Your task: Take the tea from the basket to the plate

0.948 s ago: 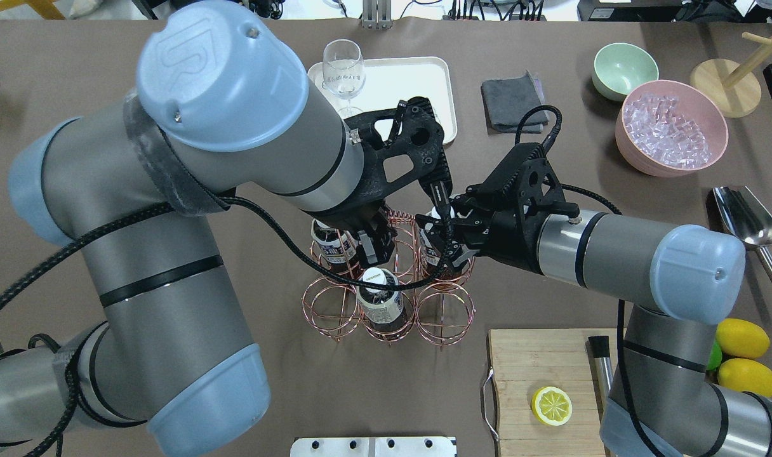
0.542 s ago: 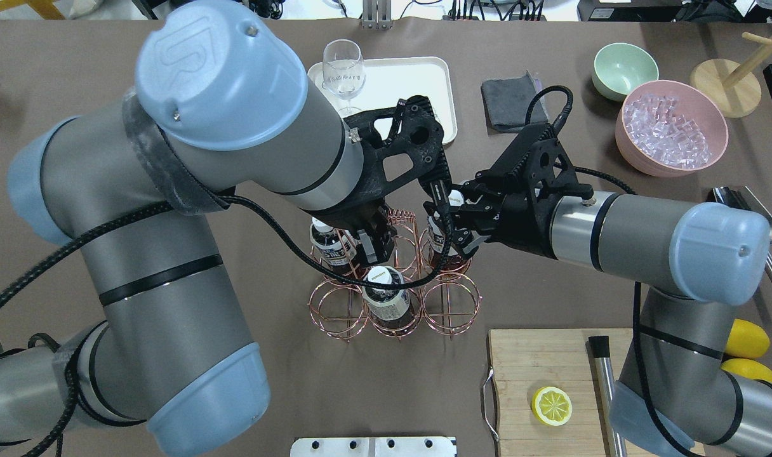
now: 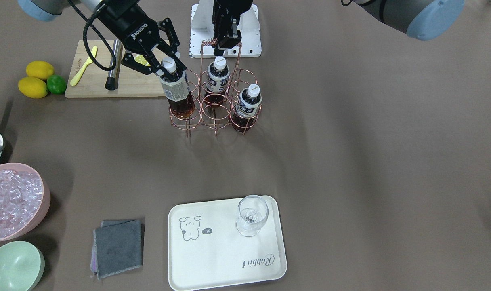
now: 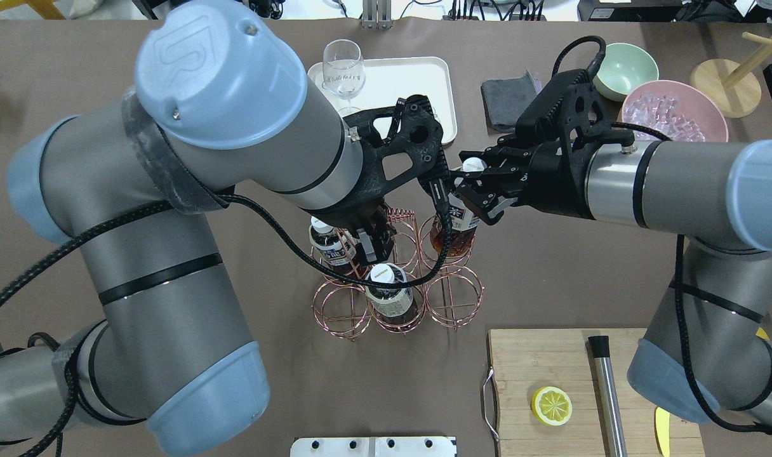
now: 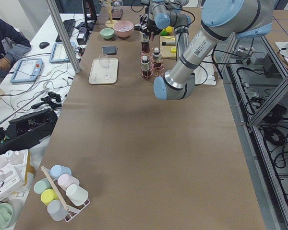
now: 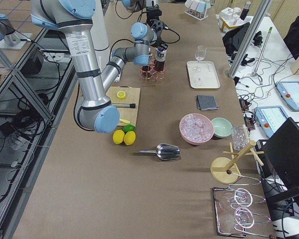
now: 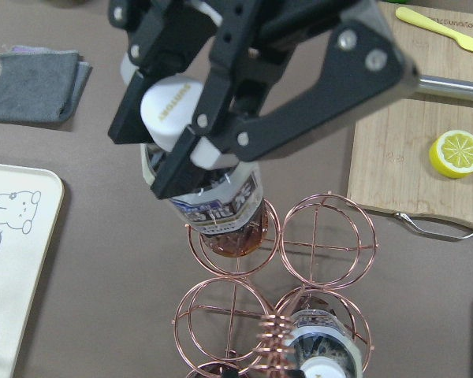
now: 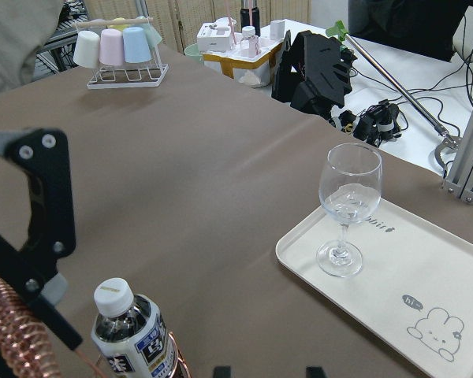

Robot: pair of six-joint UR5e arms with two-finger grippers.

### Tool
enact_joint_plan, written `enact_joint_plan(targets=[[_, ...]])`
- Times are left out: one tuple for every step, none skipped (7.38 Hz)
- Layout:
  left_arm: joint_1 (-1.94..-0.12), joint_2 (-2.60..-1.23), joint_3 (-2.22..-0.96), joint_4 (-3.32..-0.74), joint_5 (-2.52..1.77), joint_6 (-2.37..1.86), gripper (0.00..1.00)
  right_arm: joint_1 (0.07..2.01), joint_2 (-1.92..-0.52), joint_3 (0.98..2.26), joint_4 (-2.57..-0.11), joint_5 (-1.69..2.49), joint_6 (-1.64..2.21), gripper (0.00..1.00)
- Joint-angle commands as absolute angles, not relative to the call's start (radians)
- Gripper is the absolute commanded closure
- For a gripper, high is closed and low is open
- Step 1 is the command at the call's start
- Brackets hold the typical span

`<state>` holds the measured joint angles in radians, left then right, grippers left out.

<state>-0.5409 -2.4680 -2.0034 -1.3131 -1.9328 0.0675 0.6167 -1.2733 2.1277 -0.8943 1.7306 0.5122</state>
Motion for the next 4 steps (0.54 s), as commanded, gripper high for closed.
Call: enact_joint_plan(targets=[[-0.541,-2.468,-2.003,-1.313,-1.933,0.067,1.0,0.704,-1.256,2.187,-0.976,1.84,0.525,1.0],[-0.541,-2.468,-2.003,-1.313,-1.933,0.067,1.0,0.766,-1.256,2.19,-0.976,1.906,0.531,1.0],[-0.543,-2.467,-2.003,-1.313,-1.933,0.067,1.0,0.846,-1.259,2.186,-0.976,1.993,0.529,1.0],[-0.543,-2.467,-2.002,-1.313,-1.933,0.067,1.0,0.906,-1.259,2.171,-0.97,2.005,0.52,1.0]])
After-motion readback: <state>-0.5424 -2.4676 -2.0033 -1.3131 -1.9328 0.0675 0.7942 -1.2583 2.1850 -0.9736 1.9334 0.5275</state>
